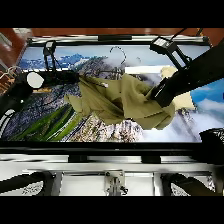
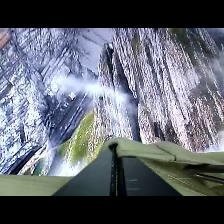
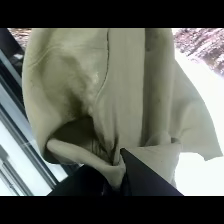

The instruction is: Fold the shirts.

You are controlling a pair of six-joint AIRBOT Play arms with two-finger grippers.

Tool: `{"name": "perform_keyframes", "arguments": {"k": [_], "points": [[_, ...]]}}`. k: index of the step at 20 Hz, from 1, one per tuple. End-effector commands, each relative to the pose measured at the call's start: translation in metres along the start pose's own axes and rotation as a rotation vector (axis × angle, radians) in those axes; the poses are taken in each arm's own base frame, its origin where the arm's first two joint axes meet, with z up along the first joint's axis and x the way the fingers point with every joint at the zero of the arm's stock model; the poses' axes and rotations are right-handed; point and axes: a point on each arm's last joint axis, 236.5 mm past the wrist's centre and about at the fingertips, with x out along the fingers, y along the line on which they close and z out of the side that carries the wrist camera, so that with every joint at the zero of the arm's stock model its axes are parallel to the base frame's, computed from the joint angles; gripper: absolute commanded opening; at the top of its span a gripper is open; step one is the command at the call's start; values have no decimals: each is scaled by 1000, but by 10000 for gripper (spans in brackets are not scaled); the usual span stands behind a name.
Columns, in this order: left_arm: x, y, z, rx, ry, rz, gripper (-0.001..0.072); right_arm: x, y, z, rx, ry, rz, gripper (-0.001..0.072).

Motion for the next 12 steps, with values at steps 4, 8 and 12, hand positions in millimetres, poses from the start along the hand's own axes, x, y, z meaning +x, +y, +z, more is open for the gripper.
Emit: {"name": "perform_keyframes", "arguments": {"k": [4, 8, 12], "points": [[-34, -53, 36, 89, -62, -89, 31, 2, -17, -1, 13, 9, -63, 63], [-53, -118, 44, 164, -71, -196, 31, 2, -33, 18, 47, -69, -123, 63], [-96, -211, 66, 298, -179, -351, 32, -4, -43, 52, 116, -222, -155, 63]]}}
